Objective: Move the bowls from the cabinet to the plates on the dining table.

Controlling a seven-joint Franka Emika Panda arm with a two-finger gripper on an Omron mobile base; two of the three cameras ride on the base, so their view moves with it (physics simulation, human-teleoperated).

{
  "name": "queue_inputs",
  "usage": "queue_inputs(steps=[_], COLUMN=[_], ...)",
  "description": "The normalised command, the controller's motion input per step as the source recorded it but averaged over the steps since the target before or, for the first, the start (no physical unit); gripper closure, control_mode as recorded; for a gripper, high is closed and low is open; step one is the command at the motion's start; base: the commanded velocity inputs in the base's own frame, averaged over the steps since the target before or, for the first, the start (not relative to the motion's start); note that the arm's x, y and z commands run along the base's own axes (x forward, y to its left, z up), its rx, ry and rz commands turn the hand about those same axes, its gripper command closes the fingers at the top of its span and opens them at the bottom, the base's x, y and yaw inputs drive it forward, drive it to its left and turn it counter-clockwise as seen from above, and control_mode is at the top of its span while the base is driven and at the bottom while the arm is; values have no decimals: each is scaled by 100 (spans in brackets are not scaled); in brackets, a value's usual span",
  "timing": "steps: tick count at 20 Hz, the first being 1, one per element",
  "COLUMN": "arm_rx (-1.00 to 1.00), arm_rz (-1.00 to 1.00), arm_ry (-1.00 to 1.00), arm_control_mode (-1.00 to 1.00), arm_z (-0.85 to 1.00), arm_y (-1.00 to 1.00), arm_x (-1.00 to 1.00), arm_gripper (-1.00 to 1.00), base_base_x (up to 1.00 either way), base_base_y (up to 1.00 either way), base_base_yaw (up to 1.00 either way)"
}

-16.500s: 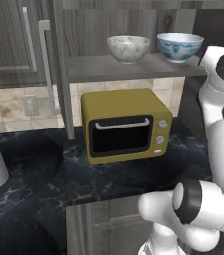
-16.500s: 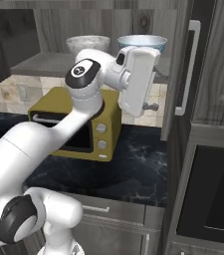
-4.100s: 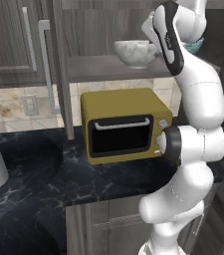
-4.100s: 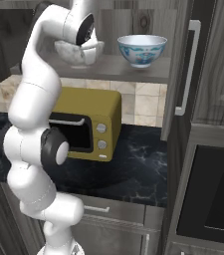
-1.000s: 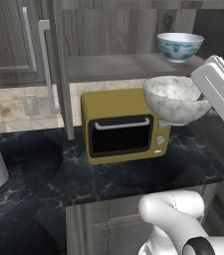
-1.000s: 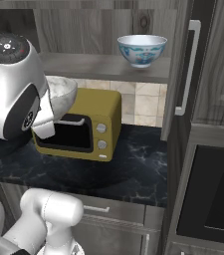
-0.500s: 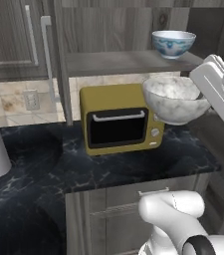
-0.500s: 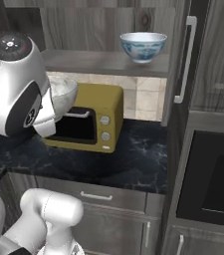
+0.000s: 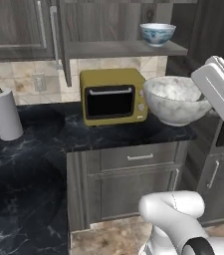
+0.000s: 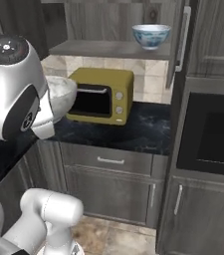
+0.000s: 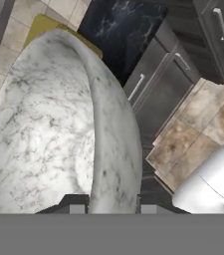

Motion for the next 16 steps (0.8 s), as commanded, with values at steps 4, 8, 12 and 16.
queue_inputs(steps=[4, 8, 12, 16], arm_rx=[0, 0, 0, 0], arm_rz=[0, 0, 0, 0], arm_ry=[0, 0, 0, 0], arm_control_mode=[100, 100, 100, 100], arm_z=[0, 0, 0, 0], arm_y=[0, 0, 0, 0], arm_x=[0, 0, 0, 0], arm_gripper=[100, 100, 100, 100], base_base_x=[-58, -70, -57, -47], base_base_y=[0, 0, -2, -7], base_base_yaw=[27, 12, -7, -19])
